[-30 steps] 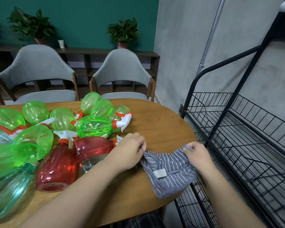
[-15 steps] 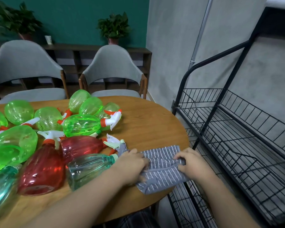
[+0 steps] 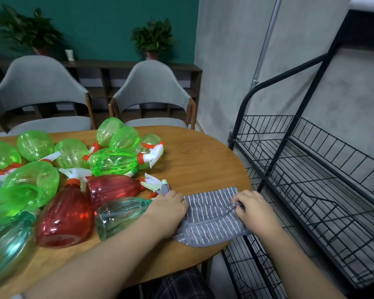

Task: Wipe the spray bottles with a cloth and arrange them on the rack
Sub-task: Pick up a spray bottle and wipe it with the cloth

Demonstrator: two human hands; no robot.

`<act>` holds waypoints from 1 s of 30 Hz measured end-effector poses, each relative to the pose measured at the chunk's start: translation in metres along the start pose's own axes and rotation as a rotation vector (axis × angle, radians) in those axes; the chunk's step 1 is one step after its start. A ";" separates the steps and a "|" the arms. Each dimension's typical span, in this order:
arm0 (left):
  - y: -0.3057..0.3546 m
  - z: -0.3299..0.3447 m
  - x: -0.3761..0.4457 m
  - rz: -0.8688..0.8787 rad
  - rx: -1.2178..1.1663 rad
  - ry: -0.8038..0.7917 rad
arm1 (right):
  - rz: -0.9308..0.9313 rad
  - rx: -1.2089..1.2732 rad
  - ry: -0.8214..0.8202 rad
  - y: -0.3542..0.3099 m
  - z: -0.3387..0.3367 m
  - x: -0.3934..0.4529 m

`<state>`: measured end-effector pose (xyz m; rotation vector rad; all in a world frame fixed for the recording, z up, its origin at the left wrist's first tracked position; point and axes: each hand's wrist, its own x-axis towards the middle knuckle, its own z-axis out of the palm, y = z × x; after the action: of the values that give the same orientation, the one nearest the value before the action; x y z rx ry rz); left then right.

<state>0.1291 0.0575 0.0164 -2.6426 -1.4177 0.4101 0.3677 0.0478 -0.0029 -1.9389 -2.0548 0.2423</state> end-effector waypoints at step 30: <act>-0.009 -0.027 0.039 -0.221 -0.940 -0.094 | 0.026 0.767 -0.097 -0.058 -0.012 -0.012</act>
<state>0.1507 0.0956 0.0370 -3.0514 -2.3459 -0.2400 0.3173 0.0305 0.0263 -1.4804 -1.6262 0.9796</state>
